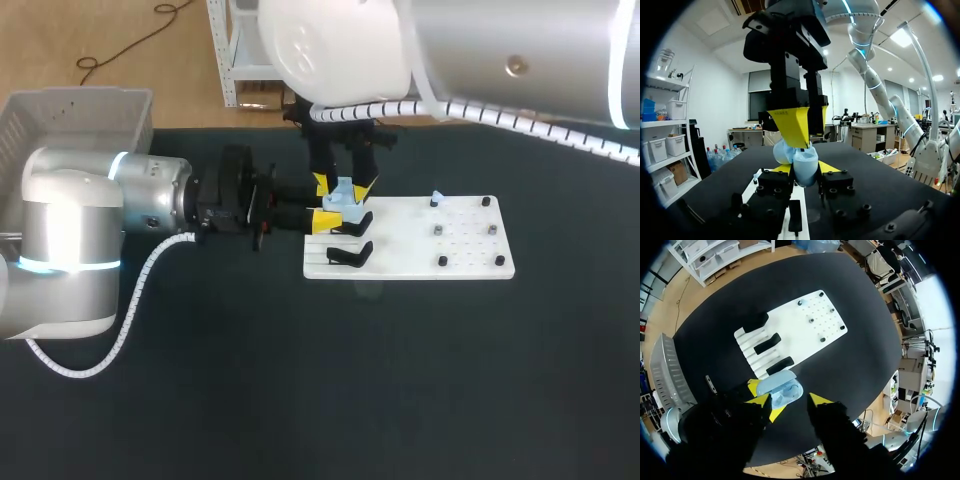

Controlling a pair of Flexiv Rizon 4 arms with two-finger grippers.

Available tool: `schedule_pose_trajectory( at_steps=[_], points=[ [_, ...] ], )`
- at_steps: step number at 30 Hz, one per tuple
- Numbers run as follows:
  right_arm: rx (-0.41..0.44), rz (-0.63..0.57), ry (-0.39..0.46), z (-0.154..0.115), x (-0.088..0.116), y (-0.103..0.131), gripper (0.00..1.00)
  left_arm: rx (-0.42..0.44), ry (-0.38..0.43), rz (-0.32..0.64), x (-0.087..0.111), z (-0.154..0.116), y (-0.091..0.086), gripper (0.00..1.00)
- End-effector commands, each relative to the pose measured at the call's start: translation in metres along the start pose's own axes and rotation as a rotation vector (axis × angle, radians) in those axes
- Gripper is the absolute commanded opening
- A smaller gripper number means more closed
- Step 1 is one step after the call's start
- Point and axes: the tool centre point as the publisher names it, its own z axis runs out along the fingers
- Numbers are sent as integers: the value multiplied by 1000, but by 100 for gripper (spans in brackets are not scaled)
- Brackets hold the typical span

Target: Pick up each earbud case from the left stands, insert the matching earbuds, close the lid, and place the case in the box.

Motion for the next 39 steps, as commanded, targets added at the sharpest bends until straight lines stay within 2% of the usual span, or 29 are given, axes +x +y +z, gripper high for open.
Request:
schedule_pose_trajectory(
  at_steps=[1, 5, 8, 13, 17, 21, 27, 39],
  points=[
    [-41, -2, -18, -9, 8, -14, 77, 1, 0, 0, 0, 0, 0, 0],
    [-136, -22, -26, -21, 9, -36, 70, 1, 0, 0, 0, 0, 0, 0],
    [-207, -93, -18, -23, 6, -52, 76, 1, 0, 0, 0, 0, 0, 0],
    [-295, -215, -76, -20, -8, -75, 80, 1, 0, 0, 0, 0, 0, 0],
    [-372, -266, -95, -17, -31, -85, 67, 1, 0, 0, 0, 0, 0, 0],
    [-424, -298, -111, -19, -49, -91, 60, 1, 0, 0, 0, 0, 0, 0],
    [-417, -339, -100, -10, -83, -98, 59, 1, 0, 0, 0, 0, 0, 0],
    [-286, -441, -149, 37, -132, -87, 61, 1, 0, 0, 0, 0, 0, 0]
  ],
)
